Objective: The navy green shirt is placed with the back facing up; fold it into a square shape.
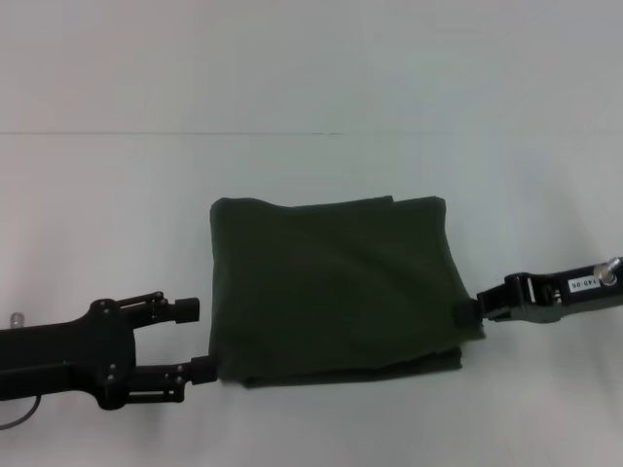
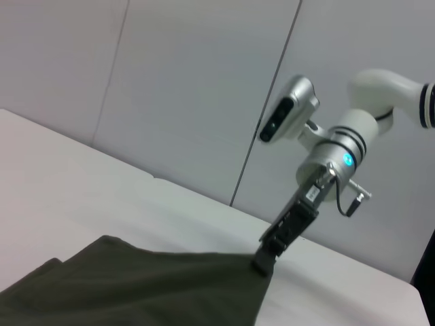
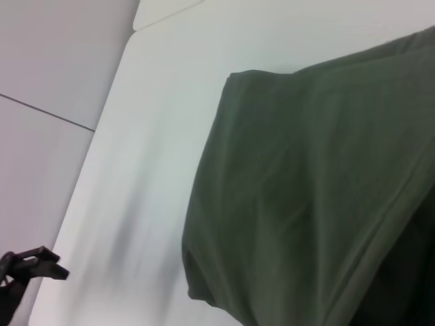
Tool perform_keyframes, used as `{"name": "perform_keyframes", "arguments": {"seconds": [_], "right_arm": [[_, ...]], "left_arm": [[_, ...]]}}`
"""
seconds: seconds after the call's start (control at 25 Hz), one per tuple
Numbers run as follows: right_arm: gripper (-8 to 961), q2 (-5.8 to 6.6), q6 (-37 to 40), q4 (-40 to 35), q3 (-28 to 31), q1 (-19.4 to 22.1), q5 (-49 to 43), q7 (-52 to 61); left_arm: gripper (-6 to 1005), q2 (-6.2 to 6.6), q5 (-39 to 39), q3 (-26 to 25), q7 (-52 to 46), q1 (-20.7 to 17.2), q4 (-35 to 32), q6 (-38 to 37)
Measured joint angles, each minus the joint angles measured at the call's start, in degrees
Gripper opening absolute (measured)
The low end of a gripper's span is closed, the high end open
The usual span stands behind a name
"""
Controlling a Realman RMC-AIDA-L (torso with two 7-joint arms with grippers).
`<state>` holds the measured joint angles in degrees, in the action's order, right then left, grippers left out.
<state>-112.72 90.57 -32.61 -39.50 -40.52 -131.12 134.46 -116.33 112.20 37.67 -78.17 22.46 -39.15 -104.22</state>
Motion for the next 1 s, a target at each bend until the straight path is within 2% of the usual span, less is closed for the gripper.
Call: {"name": "perform_keyframes", "arguments": {"seconds": [0.56,0.84,1.0], "right_arm": [[114,-1.43,-3.7,2.5,1.1,4.3,0.6,-5.7],[135,-1.63,-6.3,2.5,1.2,4.9,0.6,-5.8],[146,-1.26,-5.2,2.3,0.9,5.1,0.4,-8.4]], "left_arm": [[860,-1.91,-0.1,-1.5,-0.7,1.5,0.9,0.4],[860,-2.67,-0.1,-2.2,-1.3,1.6,0.9,0.7],[860,-3.16,-0.2,-4.1,-2.8,1.6,0.8,0.8]]}}
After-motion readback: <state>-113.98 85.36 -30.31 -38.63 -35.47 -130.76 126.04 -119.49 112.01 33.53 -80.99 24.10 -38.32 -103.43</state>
